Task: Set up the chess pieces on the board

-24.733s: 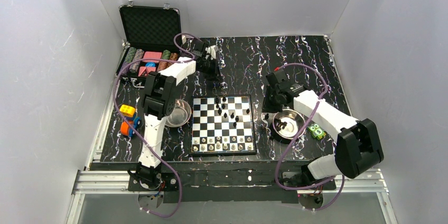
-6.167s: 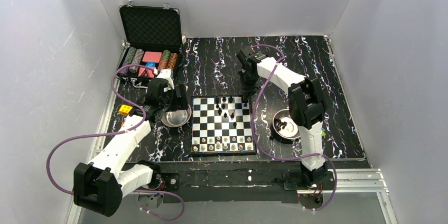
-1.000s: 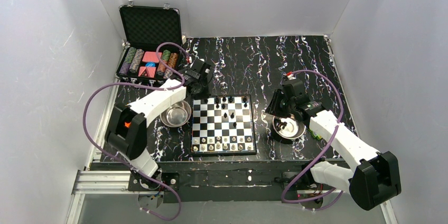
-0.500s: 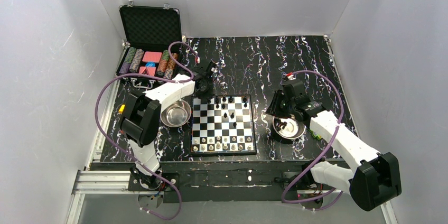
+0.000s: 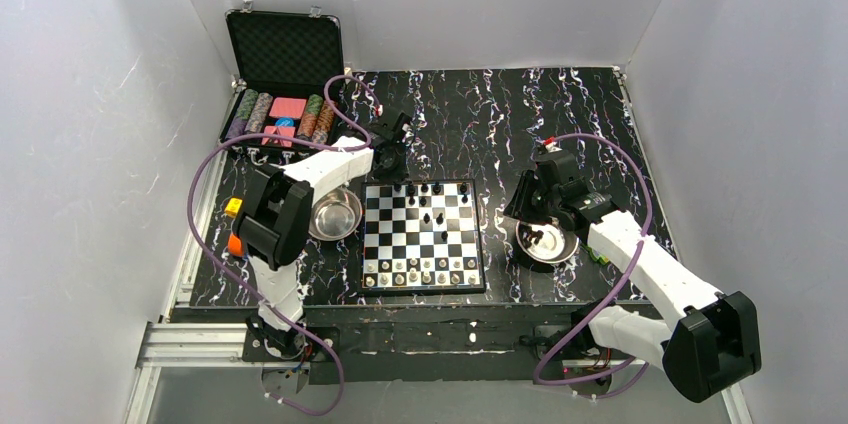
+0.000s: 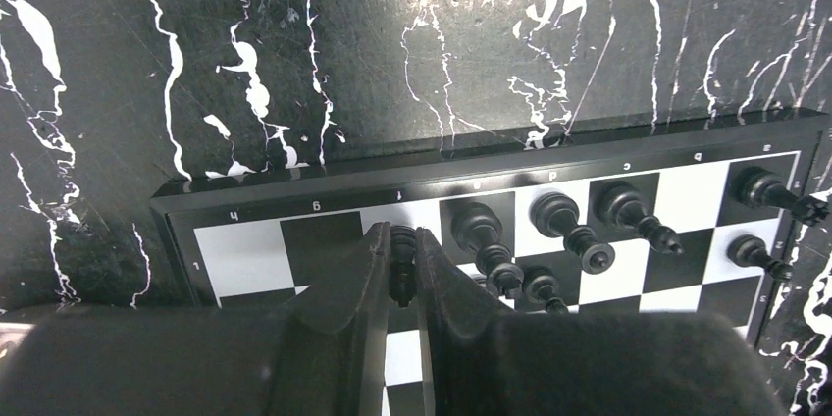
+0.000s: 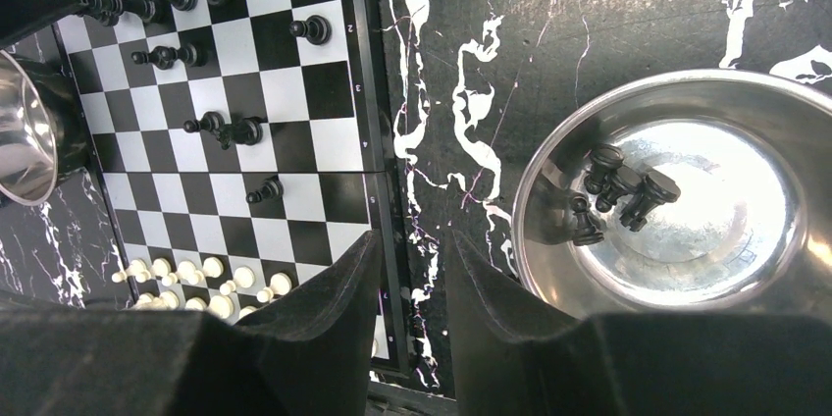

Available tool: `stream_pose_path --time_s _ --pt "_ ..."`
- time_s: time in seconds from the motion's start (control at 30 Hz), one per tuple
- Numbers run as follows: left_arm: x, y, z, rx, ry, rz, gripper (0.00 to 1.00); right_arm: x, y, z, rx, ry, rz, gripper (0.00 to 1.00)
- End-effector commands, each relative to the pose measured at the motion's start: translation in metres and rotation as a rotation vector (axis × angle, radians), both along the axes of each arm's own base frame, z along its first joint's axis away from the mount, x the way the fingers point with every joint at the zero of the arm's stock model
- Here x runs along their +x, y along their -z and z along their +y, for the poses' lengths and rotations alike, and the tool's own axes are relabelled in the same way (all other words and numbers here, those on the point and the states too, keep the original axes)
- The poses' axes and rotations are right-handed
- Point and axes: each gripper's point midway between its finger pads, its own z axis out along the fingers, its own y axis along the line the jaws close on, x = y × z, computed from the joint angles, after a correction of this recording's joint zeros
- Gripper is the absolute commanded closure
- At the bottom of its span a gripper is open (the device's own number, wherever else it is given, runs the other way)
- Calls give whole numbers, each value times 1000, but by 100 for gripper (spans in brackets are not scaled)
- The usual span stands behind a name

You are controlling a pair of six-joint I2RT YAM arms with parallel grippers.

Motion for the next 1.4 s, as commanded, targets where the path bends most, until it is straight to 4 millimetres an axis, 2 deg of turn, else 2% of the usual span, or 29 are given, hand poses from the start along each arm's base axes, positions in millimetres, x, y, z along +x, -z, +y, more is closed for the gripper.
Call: stream_pose_path --time_s 0.0,0.27,0.63,0.77,1.13,1.23,1.37 --pt "10 -9 -4 -13 13 -30 91 3 -11 -3 0 13 -30 62" --pt "11 -2 -3 -2 12 -19 87 2 -11 -4 -1 12 -30 62" --pt "7 0 -2 -6 15 -12 72 2 -10 -3 5 12 -23 62" --pt "8 -4 -1 -4 9 -21 69 1 -10 -2 7 12 -22 62" --pt "8 -52 10 -39 -36 -109 65 1 -10 -2 12 10 -22 62" --pt "1 -64 10 -76 -43 -121 65 1 -9 -1 14 11 -20 62" --pt "-20 -69 -1 -133 -20 -115 65 1 -9 -1 18 11 -20 62"
